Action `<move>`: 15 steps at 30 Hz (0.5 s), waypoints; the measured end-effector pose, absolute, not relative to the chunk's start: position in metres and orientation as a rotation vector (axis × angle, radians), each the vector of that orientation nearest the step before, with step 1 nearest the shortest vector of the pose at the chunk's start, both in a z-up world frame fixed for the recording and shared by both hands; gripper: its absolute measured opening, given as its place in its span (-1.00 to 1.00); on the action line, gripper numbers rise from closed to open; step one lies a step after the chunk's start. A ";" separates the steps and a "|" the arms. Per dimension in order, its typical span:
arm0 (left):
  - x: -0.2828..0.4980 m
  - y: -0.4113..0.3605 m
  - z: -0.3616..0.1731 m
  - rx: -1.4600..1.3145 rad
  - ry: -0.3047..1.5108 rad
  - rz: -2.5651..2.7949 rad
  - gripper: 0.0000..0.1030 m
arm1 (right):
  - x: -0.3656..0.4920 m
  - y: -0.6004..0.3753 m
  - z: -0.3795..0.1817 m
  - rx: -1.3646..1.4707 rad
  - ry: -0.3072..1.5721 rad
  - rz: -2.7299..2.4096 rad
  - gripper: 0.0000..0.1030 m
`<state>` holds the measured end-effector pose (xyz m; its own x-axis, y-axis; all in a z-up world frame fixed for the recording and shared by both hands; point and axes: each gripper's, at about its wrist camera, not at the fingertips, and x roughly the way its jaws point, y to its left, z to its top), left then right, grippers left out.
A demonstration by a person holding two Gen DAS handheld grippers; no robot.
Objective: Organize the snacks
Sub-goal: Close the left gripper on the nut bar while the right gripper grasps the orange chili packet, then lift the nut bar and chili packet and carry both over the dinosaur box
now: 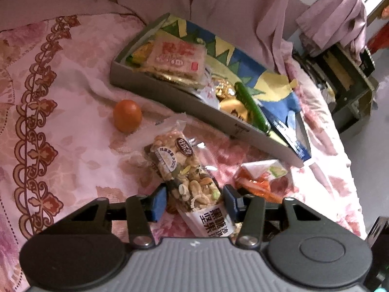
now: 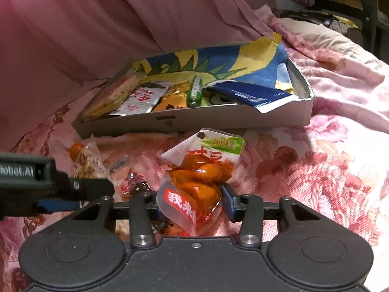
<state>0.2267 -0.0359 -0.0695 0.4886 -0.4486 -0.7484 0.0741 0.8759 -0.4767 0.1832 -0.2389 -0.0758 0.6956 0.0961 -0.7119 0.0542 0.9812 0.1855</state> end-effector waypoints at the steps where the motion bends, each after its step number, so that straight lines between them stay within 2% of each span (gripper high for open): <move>1: 0.226 -0.035 -0.067 -0.418 1.008 -0.326 0.05 | 0.182 -0.238 -0.075 0.195 0.799 0.028 -0.10; 9: 0.223 -0.027 -0.046 -0.428 0.930 -0.328 -0.08 | 0.166 -0.231 -0.056 0.204 0.754 0.062 -0.10; 15: 0.225 -0.028 -0.051 -0.438 0.958 -0.334 -0.10 | 0.159 -0.231 -0.044 0.218 0.709 0.068 -0.10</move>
<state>0.2254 -0.0276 -0.0514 0.5360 -0.4589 -0.7086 0.0805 0.8633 -0.4982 0.1592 -0.2315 -0.0439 0.7576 0.1359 -0.6385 0.0118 0.9751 0.2216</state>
